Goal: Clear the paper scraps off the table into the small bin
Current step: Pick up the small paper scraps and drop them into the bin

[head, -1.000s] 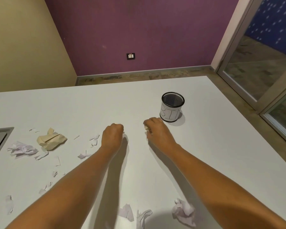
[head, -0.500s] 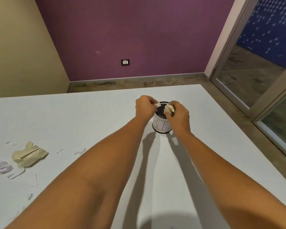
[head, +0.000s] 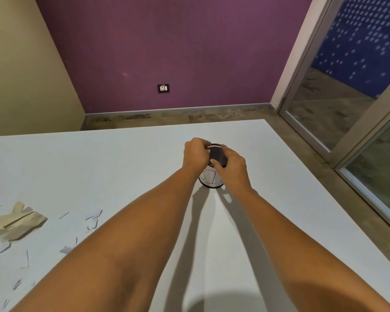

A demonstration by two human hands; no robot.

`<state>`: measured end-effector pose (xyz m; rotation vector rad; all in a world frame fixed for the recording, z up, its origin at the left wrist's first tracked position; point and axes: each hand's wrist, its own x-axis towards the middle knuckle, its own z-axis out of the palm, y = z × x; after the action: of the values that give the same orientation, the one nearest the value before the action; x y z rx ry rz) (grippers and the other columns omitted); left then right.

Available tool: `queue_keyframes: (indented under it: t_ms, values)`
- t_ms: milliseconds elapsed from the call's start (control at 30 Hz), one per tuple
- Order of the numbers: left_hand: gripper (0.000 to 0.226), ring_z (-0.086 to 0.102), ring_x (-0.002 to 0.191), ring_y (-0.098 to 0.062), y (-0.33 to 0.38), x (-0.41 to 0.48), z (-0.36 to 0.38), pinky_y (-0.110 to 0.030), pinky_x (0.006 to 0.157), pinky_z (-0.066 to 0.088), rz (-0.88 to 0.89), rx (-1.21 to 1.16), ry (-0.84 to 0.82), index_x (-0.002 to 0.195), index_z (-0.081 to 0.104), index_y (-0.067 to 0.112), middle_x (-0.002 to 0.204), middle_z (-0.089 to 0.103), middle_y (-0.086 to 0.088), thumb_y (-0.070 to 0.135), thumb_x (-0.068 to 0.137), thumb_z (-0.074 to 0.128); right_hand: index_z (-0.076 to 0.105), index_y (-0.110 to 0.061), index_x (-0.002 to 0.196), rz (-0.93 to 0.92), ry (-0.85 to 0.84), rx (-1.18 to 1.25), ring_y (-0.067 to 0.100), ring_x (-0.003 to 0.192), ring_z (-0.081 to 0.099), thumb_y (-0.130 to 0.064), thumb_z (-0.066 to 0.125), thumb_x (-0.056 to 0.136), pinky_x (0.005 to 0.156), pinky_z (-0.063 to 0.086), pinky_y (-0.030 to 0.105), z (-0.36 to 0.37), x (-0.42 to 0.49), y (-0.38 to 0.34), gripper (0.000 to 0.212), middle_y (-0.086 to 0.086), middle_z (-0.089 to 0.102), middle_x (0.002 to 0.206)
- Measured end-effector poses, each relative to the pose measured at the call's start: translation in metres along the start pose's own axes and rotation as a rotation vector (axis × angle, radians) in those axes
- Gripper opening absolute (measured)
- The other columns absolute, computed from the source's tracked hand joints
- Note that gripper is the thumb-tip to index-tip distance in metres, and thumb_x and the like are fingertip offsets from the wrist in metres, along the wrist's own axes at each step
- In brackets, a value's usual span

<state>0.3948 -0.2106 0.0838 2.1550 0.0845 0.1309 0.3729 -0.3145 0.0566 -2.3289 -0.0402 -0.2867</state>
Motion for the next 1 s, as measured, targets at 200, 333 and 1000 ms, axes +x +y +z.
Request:
queue_keyframes:
  t_ms: [200,333,1000]
  values:
    - [0.028,0.064,0.096,-0.028,-0.012,-0.025,-0.020,-0.036,0.089,0.051,0.073,-0.023,0.104,0.100,0.068,0.000,0.105,0.070,-0.017,-0.007,0.085,0.046,0.046,-0.004,0.136,0.009,-0.041,-0.077,0.026,0.127,0.049,-0.013,0.060,0.089,0.111,0.037,0.032,-0.002,-0.001,-0.004,0.050,0.013,0.052,0.138]
    - [0.025,0.060,0.100,-0.022,-0.057,-0.072,-0.035,-0.037,0.088,0.049,0.106,0.070,0.163,0.098,0.067,0.008,0.106,0.068,-0.007,0.000,0.088,0.046,0.044,-0.003,0.137,0.021,-0.062,-0.061,0.026,0.132,0.044,-0.010,0.056,0.091,0.114,0.031,0.030,-0.003,-0.014,-0.008,0.048,0.014,0.048,0.142]
    - [0.036,0.049,0.122,-0.037,-0.205,-0.215,-0.148,-0.051,0.104,0.037,-0.334,0.368,0.592,0.121,0.053,0.001,0.135,0.049,-0.018,-0.008,0.087,0.044,0.045,-0.005,0.137,-0.103,-0.228,-0.037,0.016,0.141,0.031,-0.008,0.046,0.095,0.115,0.020,0.021,0.053,-0.082,-0.050,0.042,0.007,0.038,0.149]
